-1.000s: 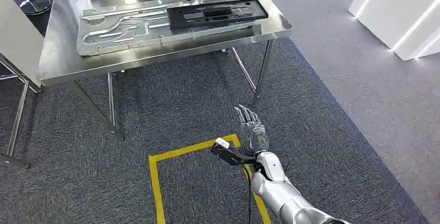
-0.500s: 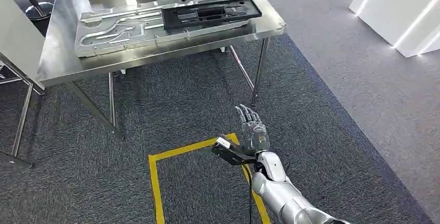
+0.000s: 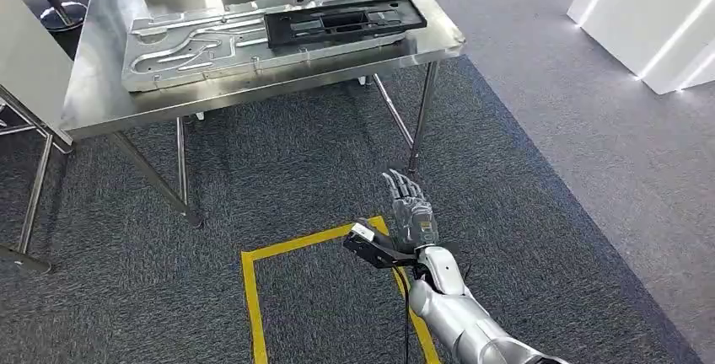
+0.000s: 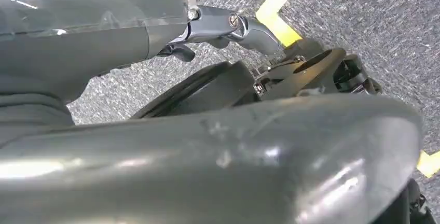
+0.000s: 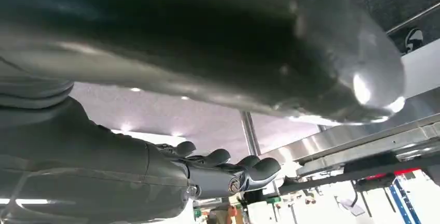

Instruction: Take the parts from the cabinet and place them on the table.

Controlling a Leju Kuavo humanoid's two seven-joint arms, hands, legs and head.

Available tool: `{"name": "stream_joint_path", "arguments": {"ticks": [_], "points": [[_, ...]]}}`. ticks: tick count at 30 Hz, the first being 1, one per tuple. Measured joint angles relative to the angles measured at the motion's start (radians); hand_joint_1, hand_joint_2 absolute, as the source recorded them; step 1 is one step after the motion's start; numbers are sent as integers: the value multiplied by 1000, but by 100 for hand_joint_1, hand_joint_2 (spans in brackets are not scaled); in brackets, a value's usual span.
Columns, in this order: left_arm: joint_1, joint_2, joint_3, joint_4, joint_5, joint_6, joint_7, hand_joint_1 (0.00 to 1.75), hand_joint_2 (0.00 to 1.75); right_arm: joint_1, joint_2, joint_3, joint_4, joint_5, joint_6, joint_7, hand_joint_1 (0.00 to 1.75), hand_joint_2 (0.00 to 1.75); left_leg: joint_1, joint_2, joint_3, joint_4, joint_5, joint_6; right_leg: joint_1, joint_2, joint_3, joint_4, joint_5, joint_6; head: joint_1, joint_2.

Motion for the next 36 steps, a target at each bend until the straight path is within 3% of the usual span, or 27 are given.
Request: {"name": "stream_joint_path", "arguments": {"ticks": [10, 17, 18, 19, 20, 22, 23, 24, 25, 27, 28, 29, 30, 32, 33, 34, 35, 36], "points": [[0, 0, 0, 0, 0, 0, 0, 0, 0, 0, 0, 0, 0, 0, 0, 0, 0, 0, -1, 0, -1, 3, -1, 1, -2, 0, 0, -1, 1, 1, 0, 0], [0, 2, 0, 0, 0, 0, 0, 0, 0, 1, 1, 0, -1, 0, 0, 0, 0, 0, -7, -3, -8, 7, -5, 18, -6, -6, 0, -5, 3, 13, 0, 0], [0, 1, 0, 0, 0, 0, 0, 0, 0, 1, 2, 0, -5, 0, 0, 0, 0, 0, 5, -4, 2, -11, 5, 24, 1, -8, 3, -4, 0, 18, 0, 0], [0, 0, 0, 0, 0, 0, 0, 0, 0, 1, 1, 0, -5, 0, 0, 0, 0, 0, 7, -7, 7, -24, 12, 23, -5, -2, -2, 12, -16, 23, 1, 0], [-2, 0, 0, 0, 0, 0, 0, 0, 0, -1, 1, 0, -5, 0, 0, 0, 0, 0, 9, -7, 6, -27, 15, 30, -7, -1, -25, 62, -57, 27, 2, 0], [-2, 0, 0, 0, 0, 0, 0, 0, 0, 3, 0, 0, -5, 0, 0, 0, 0, 0, 9, -15, -1, -27, 17, 29, -16, 0, -96, 220, -142, 39, 2, 0], [0, 0, 0, 0, 0, 0, 0, 0, 0, 6, -2, 0, -5, 0, 0, 0, 0, 0, 10, -22, -4, -26, 19, 27, -21, 0, -128, 288, -165, 45, 2, 0], [2, 0, 0, 0, 0, 0, 0, 0, 0, 8, -2, 0, -5, 0, 0, 0, 0, 0, 12, -29, -8, -24, 21, 24, -27, 0, -134, 302, -157, 49, 1, 0], [2, 0, 0, 0, 0, 0, 0, 0, 0, 9, -3, 0, -5, 0, 0, 0, 0, 0, 15, -37, -11, -20, 22, 20, -32, 1, -116, 267, -129, 54, 2, 0], [1, 0, 0, 0, 0, 0, 0, 0, 0, 8, -3, 0, -5, 0, 0, 0, 0, 0, 24, -56, -20, -8, 23, 8, -44, 12, -25, 98, -45, 65, 2, 0], [0, 0, 0, 0, 0, 0, 0, 0, 0, 8, -3, 0, -5, 0, 0, 0, 0, 0, 25, -64, -26, 2, 21, -2, -53, 46, 19, 16, -25, 70, 2, 0], [0, 1, 0, 0, 0, 0, 0, 0, 0, 9, -3, 0, -5, 0, 0, 0, 0, 0, 20, -73, -33, 10, 21, -13, -39, 71, 17, 11, -34, 63, 2, 0], [0, 1, 0, 0, 0, 0, 0, 0, 0, 9, -3, 0, -5, 0, 0, 0, 0, 0, 18, -78, -35, 7, 25, -19, -45, 54, 12, 16, -30, 43, -2, 0], [5, 1, 0, 0, 0, 0, 0, 0, 0, 10, -3, 0, -5, 0, 0, 0, 0, 0, 23, -88, -37, -2, 37, -35, -34, 44, 6, 22, -26, 26, -2, 0], [7, 1, 0, 0, 0, 0, 0, 0, 0, 9, -2, 0, -5, 0, 0, 0, 0, 0, 27, -95, -41, -2, 40, -40, -41, 35, 5, 18, -19, 16, -2, 0], [10, 1, 0, 0, 0, 0, 0, 0, 0, 8, -1, 0, -5, 0, 0, 0, 0, 0, 27, -71, -47, 12, 27, -40, -41, 21, 5, 16, -15, 6, -2, 0], [9, 1, 0, 0, 0, 0, 0, 0, 0, 8, 0, 0, -5, 0, 0, 0, 0, 0, 23, -37, -69, 64, -15, -37, -36, 13, 1, 16, -13, -5, -6, 0], [6, 1, 0, 0, 0, 0, 0, 0, 0, 9, 0, 0, -5, 0, 0, 0, 0, 0, 22, -21, -103, 147, -65, -38, -31, 1, -2, 16, -11, -7, -6, 0]]}}
